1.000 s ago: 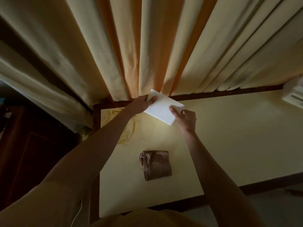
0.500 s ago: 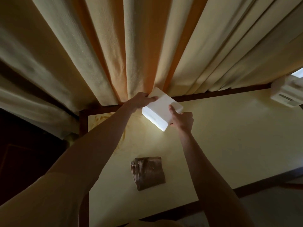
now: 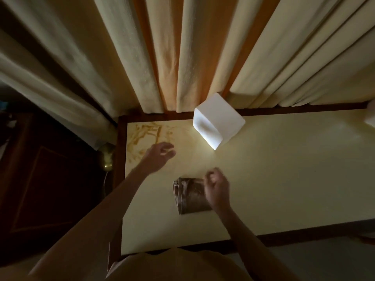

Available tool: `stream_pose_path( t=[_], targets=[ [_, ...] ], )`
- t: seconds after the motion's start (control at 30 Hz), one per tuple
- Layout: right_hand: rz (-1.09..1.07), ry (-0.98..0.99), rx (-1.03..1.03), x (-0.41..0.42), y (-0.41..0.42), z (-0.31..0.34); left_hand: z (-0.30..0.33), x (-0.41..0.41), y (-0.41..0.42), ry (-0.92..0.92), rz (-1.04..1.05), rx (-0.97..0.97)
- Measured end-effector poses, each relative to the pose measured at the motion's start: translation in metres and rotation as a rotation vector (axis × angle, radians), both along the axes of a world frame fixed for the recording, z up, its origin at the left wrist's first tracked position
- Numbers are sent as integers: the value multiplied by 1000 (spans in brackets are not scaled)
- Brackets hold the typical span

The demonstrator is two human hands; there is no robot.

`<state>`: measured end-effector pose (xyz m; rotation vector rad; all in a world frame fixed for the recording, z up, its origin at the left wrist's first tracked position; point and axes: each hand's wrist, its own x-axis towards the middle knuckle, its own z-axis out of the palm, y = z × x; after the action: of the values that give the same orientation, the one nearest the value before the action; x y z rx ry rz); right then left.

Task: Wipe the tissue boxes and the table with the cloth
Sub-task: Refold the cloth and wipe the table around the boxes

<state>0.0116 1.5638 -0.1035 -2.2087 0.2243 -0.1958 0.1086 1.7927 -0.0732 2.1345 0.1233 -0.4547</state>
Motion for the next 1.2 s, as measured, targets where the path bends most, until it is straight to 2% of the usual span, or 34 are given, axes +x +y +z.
stream_pose_path(
  t=[0.07,0.13,0.2,0.27,0.43,0.57,0.63,0.73,0.9,1.0,1.13,1.2],
  targets=[
    [305,-27,-174,-37,9,-26,-14,-44,2,-16,-63,62],
    [470,-81,-322,-50,8,-46,-27,-82,-8,-110,-123,76],
    [513,-86,-383,-51,4,-53,-40,-110,-24,-271,-176,115],
    [544,-61,-409,-48,-2,-58,-48,-123,-36,-345,-223,239],
    [617,105,-452,-39,-25,-53,-57,-135,-37,-322,-406,628],
    [685,239,-506,-30,-29,-44,-54,-133,-47,-204,-421,760],
    [701,258,-531,-29,-28,-42,-49,-130,-55,-219,-453,820],
    [722,294,-550,-25,-31,-36,-49,-128,-62,-219,-517,845],
    [741,329,-532,-14,-29,-27,-52,-116,-59,-166,-506,824],
    [688,218,-484,-14,-19,-23,-52,-114,-57,-169,-475,773],
    [600,15,-468,-20,4,-19,-60,-126,-37,-189,-206,544],
    [627,1,-497,-21,12,-25,-65,-128,-21,-139,-24,486]
  ],
)
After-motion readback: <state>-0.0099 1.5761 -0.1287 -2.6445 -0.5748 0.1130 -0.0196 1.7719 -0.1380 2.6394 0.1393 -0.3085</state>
